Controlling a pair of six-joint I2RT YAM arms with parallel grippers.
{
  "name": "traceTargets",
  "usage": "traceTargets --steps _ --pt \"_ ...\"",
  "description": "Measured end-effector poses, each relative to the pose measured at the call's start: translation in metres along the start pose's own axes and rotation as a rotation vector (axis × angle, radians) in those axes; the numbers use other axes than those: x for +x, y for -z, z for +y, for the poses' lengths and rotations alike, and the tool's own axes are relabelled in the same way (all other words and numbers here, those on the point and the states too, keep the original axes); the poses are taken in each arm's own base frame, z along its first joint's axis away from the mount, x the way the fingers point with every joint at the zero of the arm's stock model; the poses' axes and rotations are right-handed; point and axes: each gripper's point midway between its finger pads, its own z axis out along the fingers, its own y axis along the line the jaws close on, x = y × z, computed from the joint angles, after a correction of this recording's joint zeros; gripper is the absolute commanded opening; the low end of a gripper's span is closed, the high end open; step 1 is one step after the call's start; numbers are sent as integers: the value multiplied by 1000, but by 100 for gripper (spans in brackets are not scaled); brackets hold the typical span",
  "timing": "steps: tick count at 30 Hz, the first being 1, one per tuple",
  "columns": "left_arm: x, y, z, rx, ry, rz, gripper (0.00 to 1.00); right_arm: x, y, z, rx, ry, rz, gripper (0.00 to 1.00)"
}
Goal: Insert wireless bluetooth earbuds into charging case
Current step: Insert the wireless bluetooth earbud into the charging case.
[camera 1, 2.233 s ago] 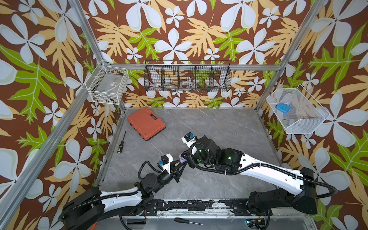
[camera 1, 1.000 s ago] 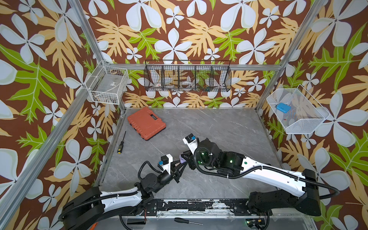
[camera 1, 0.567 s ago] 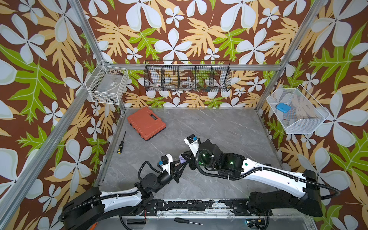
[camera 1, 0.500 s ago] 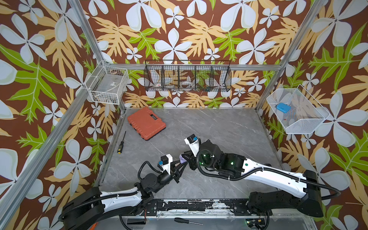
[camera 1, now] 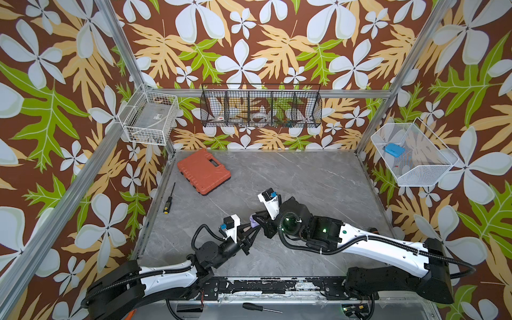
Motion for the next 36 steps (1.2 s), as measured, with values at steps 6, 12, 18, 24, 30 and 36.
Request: traceTargets --steps 6,12,18,24,30,36 --pt "0 0 0 2 2 -1 0 -1 3 -1 7 -15 -25 11" --pt "0 0 0 2 4 -2 0 -1 5 -3 13 -18 -40 10" --pt "0 0 0 2 5 0 0 0 5 -2 13 -16 -51 10" --pt "0 0 -1 4 8 -3 0 -2 6 -2 17 -15 -63 10" --pt "-1 0 -2 12 9 -3 0 -4 7 -2 25 -14 -80 10" --pt "-2 0 -3 18 12 -8 0 -3 7 -2 41 -7 -85 10"
